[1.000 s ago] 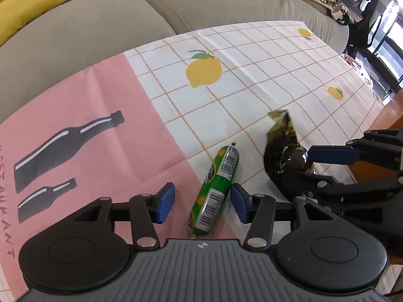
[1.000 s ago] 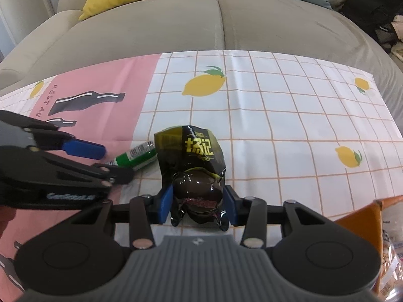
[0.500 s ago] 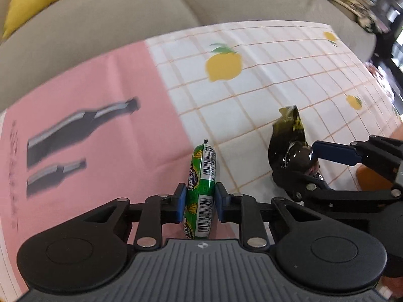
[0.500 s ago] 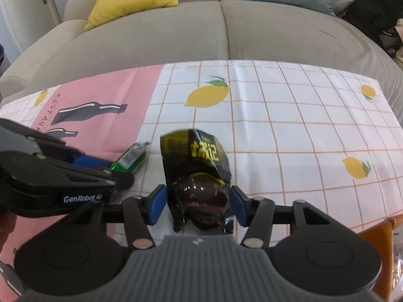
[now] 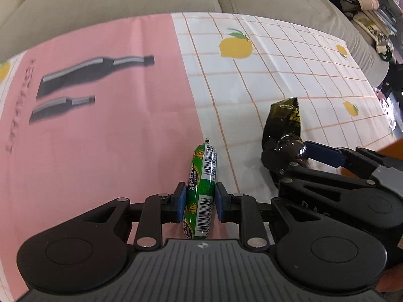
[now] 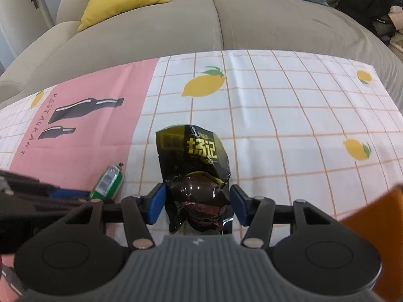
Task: Organize snacks
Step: 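Lift both held snacks and carry them over the orange box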
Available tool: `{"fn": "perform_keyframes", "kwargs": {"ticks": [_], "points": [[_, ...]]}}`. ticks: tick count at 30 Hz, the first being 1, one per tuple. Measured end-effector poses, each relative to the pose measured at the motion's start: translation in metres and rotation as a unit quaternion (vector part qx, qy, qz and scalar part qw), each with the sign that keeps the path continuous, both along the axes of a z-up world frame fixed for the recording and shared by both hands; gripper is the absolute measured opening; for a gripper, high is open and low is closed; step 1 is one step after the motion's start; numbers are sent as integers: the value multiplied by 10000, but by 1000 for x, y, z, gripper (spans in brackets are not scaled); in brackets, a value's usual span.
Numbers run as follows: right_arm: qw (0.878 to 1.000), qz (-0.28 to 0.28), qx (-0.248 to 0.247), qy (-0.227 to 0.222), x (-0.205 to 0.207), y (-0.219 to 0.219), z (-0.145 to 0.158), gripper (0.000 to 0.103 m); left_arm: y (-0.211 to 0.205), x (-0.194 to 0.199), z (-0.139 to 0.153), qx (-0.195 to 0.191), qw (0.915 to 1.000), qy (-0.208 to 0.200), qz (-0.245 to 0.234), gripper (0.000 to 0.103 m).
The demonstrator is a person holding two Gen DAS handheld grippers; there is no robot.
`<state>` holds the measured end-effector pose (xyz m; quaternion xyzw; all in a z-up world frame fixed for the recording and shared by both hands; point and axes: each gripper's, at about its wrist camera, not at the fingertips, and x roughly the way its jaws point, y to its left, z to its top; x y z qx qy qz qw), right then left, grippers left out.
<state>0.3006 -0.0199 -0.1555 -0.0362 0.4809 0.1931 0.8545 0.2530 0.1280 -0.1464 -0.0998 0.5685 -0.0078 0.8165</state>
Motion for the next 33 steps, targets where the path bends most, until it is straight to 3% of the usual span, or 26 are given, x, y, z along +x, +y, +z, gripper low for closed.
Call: {"fn": "perform_keyframes", "kwargs": {"ticks": [6, 11, 21, 25, 33], "points": [[9999, 22, -105, 50, -28, -7, 1, 48, -11, -28, 1, 13, 9998, -32, 205, 25], [9999, -11, 56, 90, -54, -20, 12, 46, -9, -49, 6, -457, 9970, -148, 614, 25], [9954, -237, 898, -233, -120, -75, 72, 46, -28, -106, 71, -808, 9887, -747, 1021, 25], [9913, -345, 1190, -435, -144, -105, 98, 46, -50, -120, 97, -895, 9878, -964, 835, 25], [9841, -678, 1496, -671, -165, -177, 138, 46, -127, -124, 137, -1033, 9869, -1234, -108, 25]]}}
